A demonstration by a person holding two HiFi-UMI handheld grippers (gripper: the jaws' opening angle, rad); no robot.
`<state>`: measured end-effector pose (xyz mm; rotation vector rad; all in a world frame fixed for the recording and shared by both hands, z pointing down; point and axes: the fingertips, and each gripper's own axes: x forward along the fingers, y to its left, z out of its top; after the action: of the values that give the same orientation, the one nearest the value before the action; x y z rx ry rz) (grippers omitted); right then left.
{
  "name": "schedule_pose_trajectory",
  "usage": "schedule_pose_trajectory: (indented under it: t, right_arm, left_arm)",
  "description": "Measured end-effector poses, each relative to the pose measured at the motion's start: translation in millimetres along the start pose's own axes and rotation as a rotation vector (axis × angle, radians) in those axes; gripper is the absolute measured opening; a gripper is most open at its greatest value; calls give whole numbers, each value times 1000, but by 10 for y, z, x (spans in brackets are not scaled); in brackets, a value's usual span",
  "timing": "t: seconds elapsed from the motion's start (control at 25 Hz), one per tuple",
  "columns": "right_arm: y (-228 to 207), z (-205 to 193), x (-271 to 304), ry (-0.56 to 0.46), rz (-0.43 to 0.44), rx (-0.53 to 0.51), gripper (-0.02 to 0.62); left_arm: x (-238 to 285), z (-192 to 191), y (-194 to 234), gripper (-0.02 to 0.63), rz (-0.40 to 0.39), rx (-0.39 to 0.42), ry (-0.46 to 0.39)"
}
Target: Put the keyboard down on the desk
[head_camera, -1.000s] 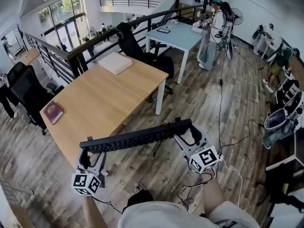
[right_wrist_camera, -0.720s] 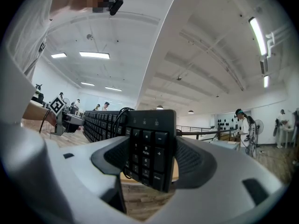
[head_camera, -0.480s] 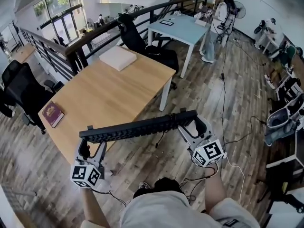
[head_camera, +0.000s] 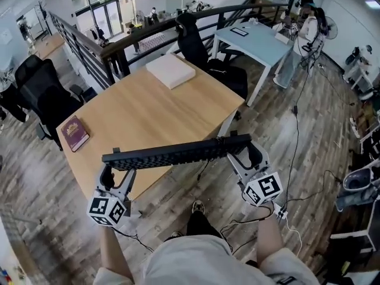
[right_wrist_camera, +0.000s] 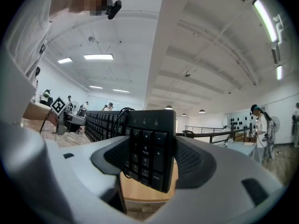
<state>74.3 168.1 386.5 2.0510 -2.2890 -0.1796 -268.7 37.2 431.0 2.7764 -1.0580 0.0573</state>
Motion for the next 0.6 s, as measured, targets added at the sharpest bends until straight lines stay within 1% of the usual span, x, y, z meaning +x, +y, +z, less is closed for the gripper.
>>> schedule_pose_trajectory:
  t: [0.12,0.28,0.48,0.6]
  right_arm:
    - [-239,-58,374,-8,37,31,295]
    - [-488,-149,723,-14,73,51,295]
    - [-802,-177,1151,-22,131,42,295]
    - [-900,-239,1352,-15,169,48,293]
  left_arm:
    - [265,123,81,373,42,11,-9]
    - [550,186,147,373,86,23,-7]
    - [885,204,191,373,140,8,-11]
    - [990,174,217,373,178,-6,-5]
